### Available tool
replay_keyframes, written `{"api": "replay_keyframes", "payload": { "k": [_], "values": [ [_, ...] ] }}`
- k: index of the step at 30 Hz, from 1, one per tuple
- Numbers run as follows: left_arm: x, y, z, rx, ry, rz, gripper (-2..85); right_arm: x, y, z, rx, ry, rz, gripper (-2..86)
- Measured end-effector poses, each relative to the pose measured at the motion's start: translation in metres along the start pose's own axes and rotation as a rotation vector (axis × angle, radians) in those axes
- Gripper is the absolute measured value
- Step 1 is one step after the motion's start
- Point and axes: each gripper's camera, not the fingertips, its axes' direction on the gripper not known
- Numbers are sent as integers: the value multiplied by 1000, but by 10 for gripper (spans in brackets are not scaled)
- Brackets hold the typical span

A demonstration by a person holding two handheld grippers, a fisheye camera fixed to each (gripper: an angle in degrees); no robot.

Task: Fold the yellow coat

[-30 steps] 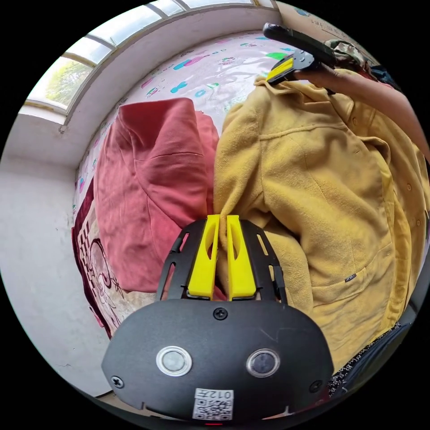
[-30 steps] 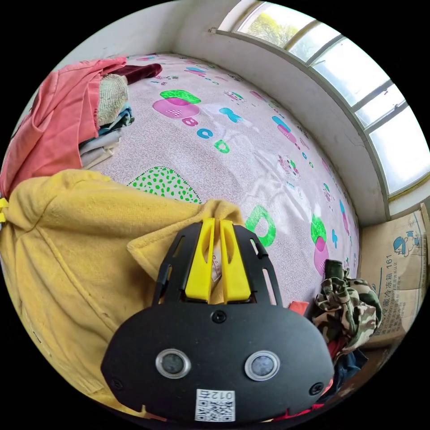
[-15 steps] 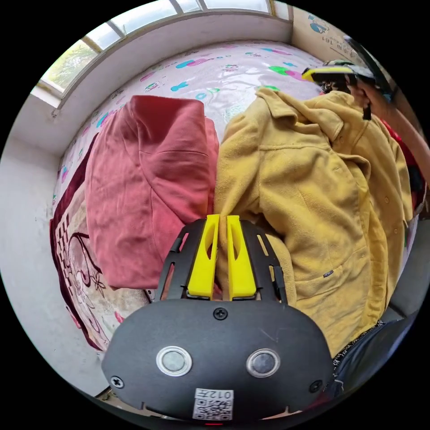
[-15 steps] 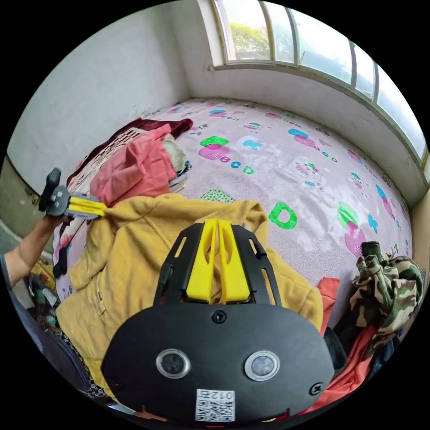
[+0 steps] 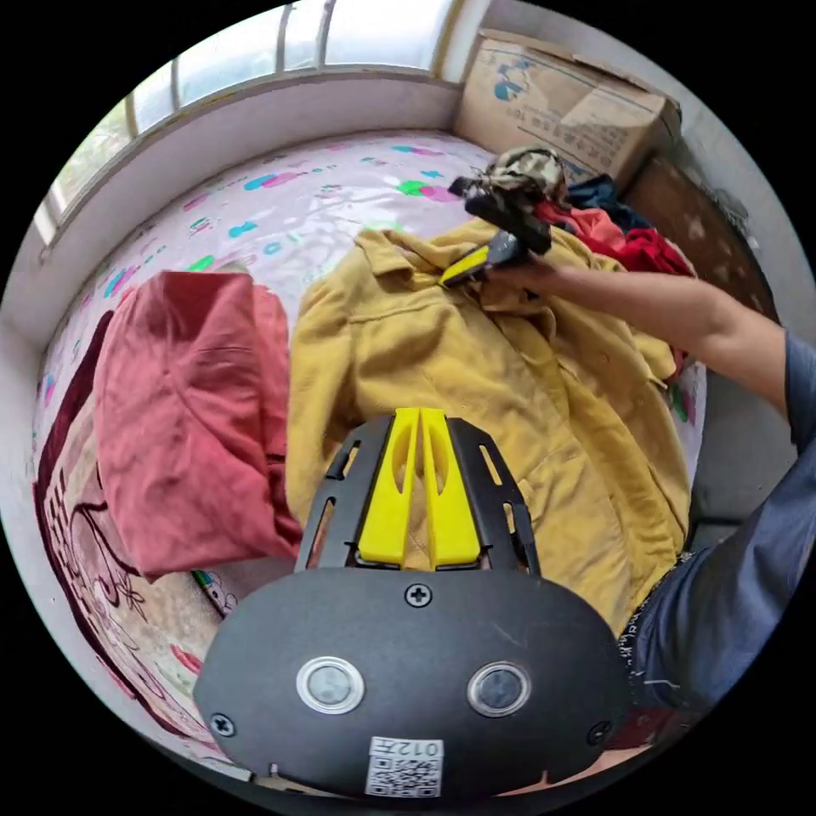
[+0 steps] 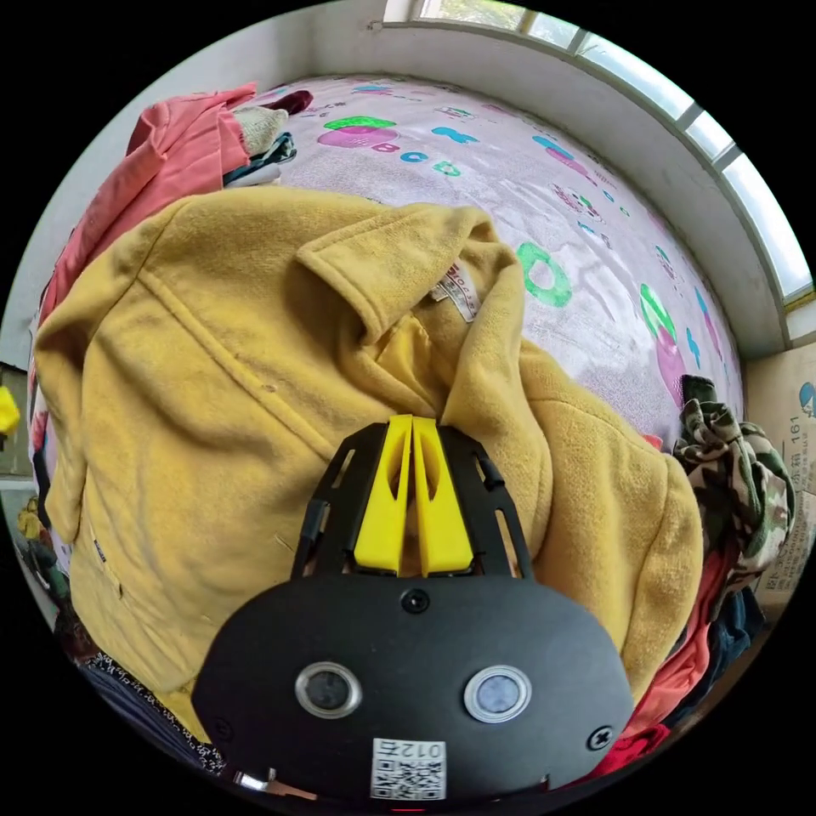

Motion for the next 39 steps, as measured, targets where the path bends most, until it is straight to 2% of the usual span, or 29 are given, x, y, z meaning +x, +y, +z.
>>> {"api": "replay_keyframes", "payload": {
  "k": [2, 3, 5, 8, 11, 13, 15, 17, 19, 21, 23, 26, 27, 30, 33, 38, 39],
  "values": [
    [21, -10, 39, -112, -96, 57, 1, -1, -5, -8, -18, 20, -10, -3],
    [24, -13, 64, -188, -199, 51, 0, -2, -6, -15, -24, 41, -21, -3],
    [16, -13, 91, -275, -263, 11, -1, -3, -3, -30, -15, 60, -30, -3],
    [-7, -9, 106, -272, -140, -72, -2, -3, 17, -81, 98, 40, 13, -2],
    [-15, -6, 94, -252, -92, -74, -1, -21, 66, -148, 275, -128, -9, -1],
    [-14, -2, 74, -209, -93, -80, -1, -44, 99, -172, 296, -278, -68, -1],
    [-4, 8, 57, -154, -50, -71, -1, -84, 134, -174, 226, -380, -181, -1],
    [6, 14, 65, -161, -2, -41, -1, -109, 150, -159, 150, -328, -243, -1],
    [13, 18, 89, -241, -48, -15, -1, -117, 157, -138, 80, -207, -260, -1],
    [11, 28, 120, -304, -148, -8, -1, -93, 156, -141, 117, -304, -199, -1],
    [2, 34, 120, -267, -115, -60, 0, -75, 148, -149, 82, -373, -120, -1],
    [-7, 46, 96, -210, -123, -145, 1, -72, 160, -193, 125, -253, -41, -1],
    [-1, 55, 78, -163, -125, -138, 1, -75, 174, -219, 158, -300, -58, -1],
    [28, 92, 45, -96, 5, -109, 2, -97, 223, -270, 202, -411, -68, 0],
    [70, 135, 51, -126, 122, -107, 2, -132, 262, -280, 175, -489, -76, 0],
    [108, 176, 103, -284, -46, -141, 2, -159, 279, -263, 76, -348, -31, 0],
    [108, 184, 103, -240, -65, -167, 2, -150, 283, -275, 88, -345, 42, 0]
  ]
}}
